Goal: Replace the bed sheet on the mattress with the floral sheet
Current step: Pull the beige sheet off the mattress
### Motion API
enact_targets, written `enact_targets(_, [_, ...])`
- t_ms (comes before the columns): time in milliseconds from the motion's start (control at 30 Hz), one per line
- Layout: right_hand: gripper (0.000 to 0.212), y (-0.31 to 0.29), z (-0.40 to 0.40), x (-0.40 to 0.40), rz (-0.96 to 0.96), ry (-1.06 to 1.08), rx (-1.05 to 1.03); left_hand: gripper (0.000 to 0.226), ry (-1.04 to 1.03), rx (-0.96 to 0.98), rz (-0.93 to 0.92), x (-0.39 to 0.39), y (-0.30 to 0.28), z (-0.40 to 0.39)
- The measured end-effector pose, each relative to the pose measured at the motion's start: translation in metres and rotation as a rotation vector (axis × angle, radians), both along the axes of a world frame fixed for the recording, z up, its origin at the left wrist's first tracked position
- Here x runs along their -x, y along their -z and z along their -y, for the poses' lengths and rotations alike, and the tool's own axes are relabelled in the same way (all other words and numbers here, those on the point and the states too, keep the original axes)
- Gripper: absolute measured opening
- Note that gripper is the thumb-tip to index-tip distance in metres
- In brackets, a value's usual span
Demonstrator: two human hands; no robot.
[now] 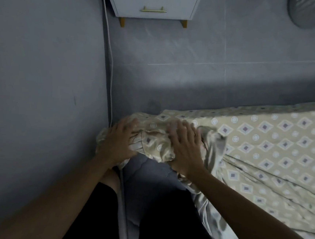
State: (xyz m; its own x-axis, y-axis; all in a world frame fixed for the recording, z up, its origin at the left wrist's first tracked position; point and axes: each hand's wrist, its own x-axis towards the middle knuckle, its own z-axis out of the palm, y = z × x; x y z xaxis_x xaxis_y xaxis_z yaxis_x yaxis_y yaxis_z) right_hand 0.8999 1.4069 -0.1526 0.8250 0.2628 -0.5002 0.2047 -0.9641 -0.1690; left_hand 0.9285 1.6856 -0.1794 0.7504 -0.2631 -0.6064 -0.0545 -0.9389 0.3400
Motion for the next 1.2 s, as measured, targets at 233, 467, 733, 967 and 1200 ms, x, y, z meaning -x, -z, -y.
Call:
enact_targets(233, [0.069,0.033,-0.037,-0.033,0.127,-0.006,-0.094,0.049,0.145,0.077,0.005,-0.037,0.02,-0.009])
enact_targets(467, [0.048,0.01,-0.009,-0.091,0.277,0.126,-0.237,0.017,0.207,0.146,0.14,-0.113,-0.013,0.031])
enact_targets(733, [0.047,-0.021,0.059,-0.128,0.373,0.326,-0.245,0.026,0.47,0.093,0.21,-0.201,-0.042,0.123])
enact_targets(967, [0.049,-0.068,0.159,-0.113,0.562,0.555,-0.27,0.022,0.679,0.154,0.393,-0.231,-0.138,0.26])
enact_targets(1200, [0.052,-0.099,0.256,-0.055,0.654,0.869,-0.252,0.028,0.909,0.384,0.526,-0.206,-0.189,0.43])
